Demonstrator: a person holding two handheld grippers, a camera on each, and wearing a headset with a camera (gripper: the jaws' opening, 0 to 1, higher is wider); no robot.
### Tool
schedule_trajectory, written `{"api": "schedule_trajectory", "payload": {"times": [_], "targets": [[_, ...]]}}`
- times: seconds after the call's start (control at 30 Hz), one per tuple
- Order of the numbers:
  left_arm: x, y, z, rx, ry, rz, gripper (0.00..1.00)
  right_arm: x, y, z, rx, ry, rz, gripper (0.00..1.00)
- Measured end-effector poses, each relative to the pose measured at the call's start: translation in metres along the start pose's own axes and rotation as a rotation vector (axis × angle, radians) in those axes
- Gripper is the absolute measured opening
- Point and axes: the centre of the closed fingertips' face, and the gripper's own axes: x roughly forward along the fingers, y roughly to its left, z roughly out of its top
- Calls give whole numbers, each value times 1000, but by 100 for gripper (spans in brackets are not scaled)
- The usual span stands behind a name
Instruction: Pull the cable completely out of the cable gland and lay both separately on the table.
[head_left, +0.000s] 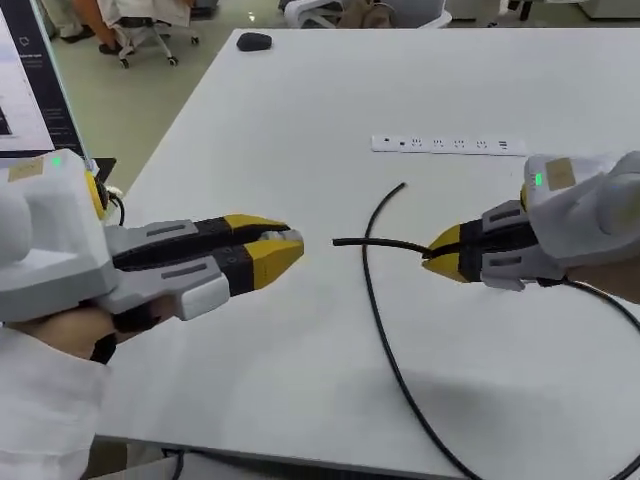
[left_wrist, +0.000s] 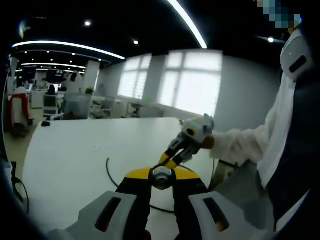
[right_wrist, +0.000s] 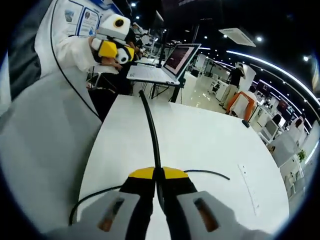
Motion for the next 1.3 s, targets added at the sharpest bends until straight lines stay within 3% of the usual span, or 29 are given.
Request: {"api": "schedule_trajectory", "payload": {"times": [0.13,0.27,0.53,0.73,0.93,1.03,1.3], "targets": [[0,4,-6,-42,-11,10,17,26,1,-20,-1,56,21,2],[2,8,-12,-50,1,20,17,48,3,-36,33,79,44,2],[10,11,-21,-98,-10,11,17,80,11,-75,78,171,82,3],[16,15,-28,-133,-15,15,17,89,21,-90,115,196,104,3],[23,16,-43,-140,30,10,17,92,29,-98,128,214,123,4],[24,17,-44,-137,38,5,17,94,33,-103,134,223,127,5],[35,16,-48,-138,52,-19,17,93,34,-101,219,179,150,7]]}}
